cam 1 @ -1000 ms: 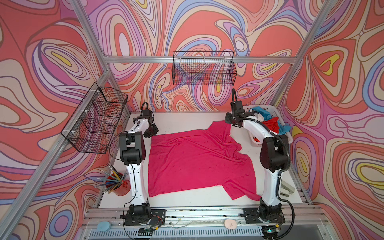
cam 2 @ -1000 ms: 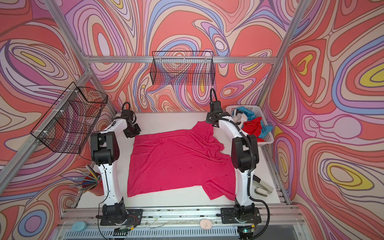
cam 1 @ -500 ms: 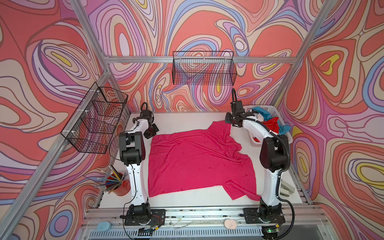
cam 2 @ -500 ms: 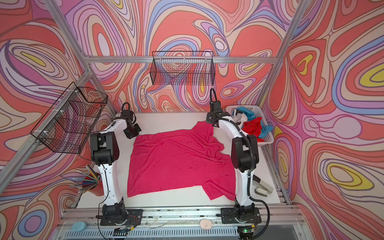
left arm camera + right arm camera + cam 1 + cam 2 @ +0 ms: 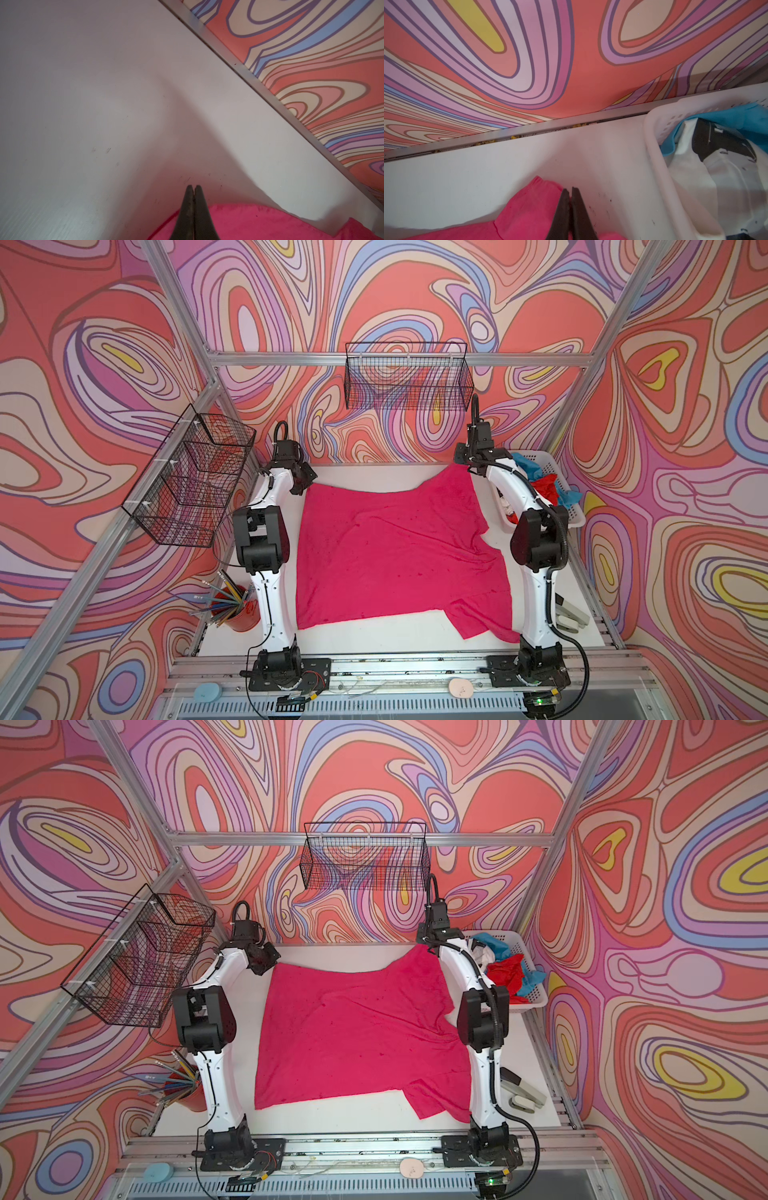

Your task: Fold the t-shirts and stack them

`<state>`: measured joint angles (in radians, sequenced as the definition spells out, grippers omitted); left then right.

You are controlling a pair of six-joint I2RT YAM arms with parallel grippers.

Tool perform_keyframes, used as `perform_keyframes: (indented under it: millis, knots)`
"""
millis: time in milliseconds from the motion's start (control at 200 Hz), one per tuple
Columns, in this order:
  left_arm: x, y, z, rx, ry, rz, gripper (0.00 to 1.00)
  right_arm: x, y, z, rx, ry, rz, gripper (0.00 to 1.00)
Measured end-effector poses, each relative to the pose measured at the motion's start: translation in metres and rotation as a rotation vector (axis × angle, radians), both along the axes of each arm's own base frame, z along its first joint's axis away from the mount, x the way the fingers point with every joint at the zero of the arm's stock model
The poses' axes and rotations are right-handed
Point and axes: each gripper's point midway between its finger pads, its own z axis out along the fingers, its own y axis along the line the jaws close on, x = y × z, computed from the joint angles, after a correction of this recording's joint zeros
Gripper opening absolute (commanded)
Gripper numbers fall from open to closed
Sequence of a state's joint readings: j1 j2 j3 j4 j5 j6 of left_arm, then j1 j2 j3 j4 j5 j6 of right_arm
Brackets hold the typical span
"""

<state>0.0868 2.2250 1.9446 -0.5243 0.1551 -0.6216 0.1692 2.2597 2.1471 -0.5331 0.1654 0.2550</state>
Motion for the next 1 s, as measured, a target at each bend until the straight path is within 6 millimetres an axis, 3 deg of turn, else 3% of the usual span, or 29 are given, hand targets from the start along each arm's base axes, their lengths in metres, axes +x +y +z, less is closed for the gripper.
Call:
perform_keyframes:
  millis: [501,696,826,906,1002]
  knots:
    - [0.017,-0.008,0.042,-0.048,-0.117,-0.018,0.00,0.002,-0.001,-0.003,-0.027,-0.008,0.017,0.00]
    - [0.004,-0.009,0.010,-0.055,-0.049,-0.017,0.00,-0.001,0.000,-0.004,-0.032,-0.012,0.027,0.00]
    - [-0.007,-0.012,-0.013,-0.070,0.004,-0.021,0.00,-0.007,0.003,-0.016,-0.027,0.006,0.049,0.00]
    - [-0.011,-0.012,-0.022,-0.077,0.022,-0.022,0.00,-0.009,0.005,-0.022,-0.031,0.011,0.070,0.00]
    - [-0.013,-0.011,-0.025,-0.082,0.028,-0.023,0.00,-0.006,0.005,-0.014,-0.051,-0.010,0.088,0.00]
